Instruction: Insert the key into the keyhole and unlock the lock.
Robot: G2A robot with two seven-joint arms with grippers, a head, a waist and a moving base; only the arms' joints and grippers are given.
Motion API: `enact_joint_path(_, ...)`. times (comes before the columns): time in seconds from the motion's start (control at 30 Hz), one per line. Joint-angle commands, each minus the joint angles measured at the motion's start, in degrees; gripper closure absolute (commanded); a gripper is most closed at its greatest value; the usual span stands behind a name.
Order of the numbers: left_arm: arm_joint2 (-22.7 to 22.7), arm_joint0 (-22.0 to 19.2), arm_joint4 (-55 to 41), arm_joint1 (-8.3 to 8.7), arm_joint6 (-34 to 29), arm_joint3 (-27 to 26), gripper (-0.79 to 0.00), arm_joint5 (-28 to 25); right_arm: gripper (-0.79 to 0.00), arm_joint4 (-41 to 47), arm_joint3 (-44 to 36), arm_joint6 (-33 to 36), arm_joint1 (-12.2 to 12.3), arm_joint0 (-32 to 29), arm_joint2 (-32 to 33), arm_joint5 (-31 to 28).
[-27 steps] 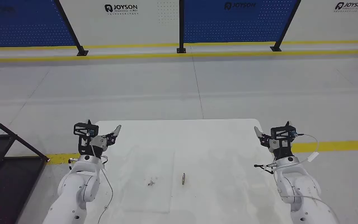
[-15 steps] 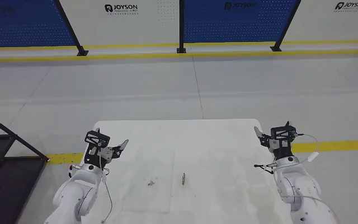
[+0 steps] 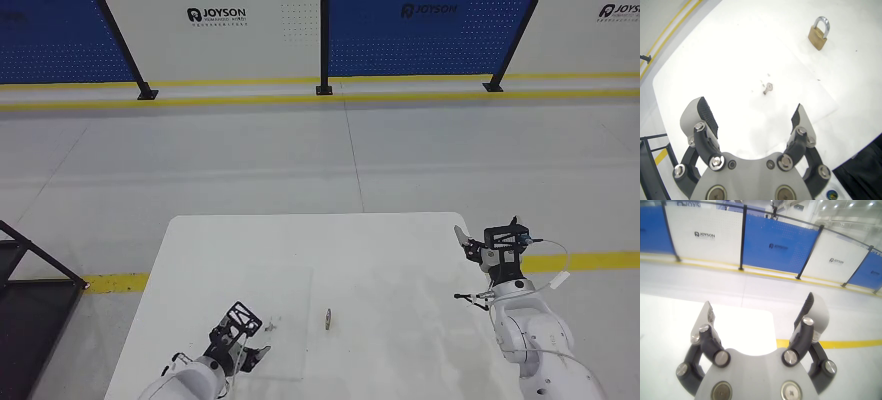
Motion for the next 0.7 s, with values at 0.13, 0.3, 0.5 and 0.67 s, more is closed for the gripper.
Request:
enact_joint_path(0.13,5.4,-3.9,0.9,-0.78,-3.8,2.5,-0.736,5.2,-0.785,0.0,0.0,0.0,0.0,0.0,0.0,0.0)
enact_joint_path(0.3,8.5,-7.2,0.3,-1.45,-4.4,6.0,-0.557,8.8,-0.785,0.0,0.0,0.0,0.0,0.0,0.0,0.0)
enact_joint_path(0.5,11.0,-10.0,1.2,-1.89,-4.9,8.5,-0.336,10.3,-0.785,0.0,0.0,0.0,0.0,0.0,0.0,0.0)
enact_joint_path(0.67,12.5,-11.8,1.9,-2.22,-5.6,10.2,-0.351,11.5,-0.785,0.0,0.0,0.0,0.0,0.0,0.0,0.0)
